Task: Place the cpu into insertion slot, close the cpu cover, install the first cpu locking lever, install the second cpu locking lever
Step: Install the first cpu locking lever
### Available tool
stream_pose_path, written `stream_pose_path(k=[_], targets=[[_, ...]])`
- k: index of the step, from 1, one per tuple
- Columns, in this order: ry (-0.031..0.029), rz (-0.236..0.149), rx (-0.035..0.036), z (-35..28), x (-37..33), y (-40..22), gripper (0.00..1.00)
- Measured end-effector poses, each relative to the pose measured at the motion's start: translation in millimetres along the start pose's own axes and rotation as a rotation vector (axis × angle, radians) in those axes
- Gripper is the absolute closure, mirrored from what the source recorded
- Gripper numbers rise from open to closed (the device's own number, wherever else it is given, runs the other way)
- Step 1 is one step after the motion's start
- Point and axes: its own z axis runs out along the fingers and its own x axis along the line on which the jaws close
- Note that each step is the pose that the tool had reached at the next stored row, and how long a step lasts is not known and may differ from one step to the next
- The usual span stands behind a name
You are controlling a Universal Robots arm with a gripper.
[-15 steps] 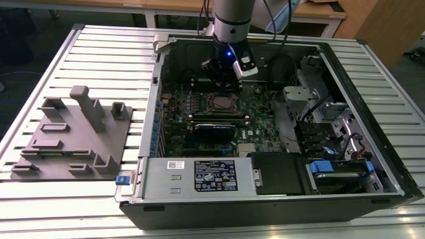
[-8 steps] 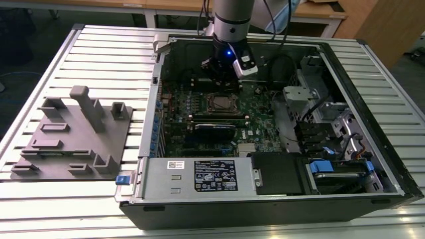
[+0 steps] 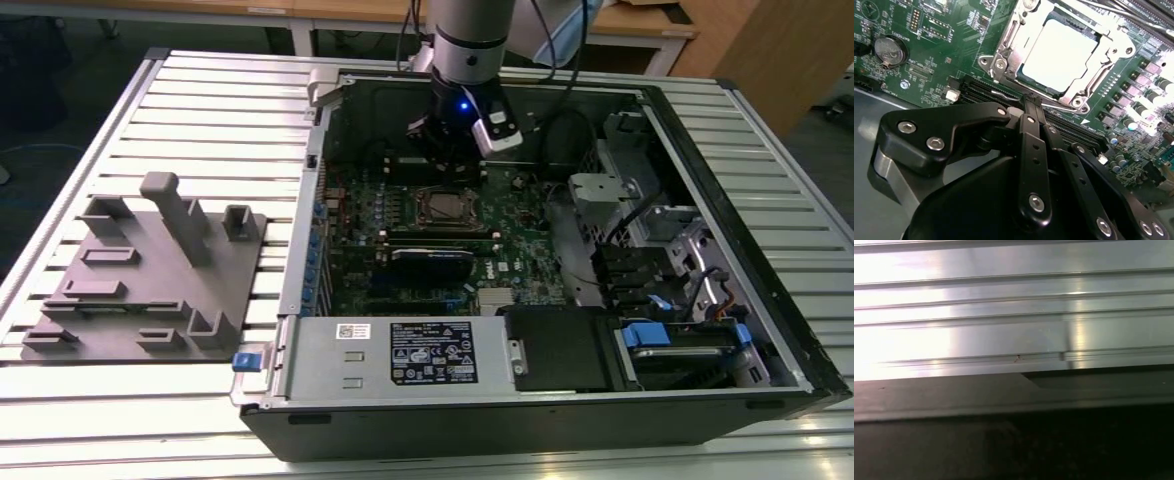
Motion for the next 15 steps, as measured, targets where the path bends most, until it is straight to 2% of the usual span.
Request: stream_pose_path(k=[15], targets=[[-0.0001,0.0,-0.0003,0.3,-6.7,3.2,0.9]])
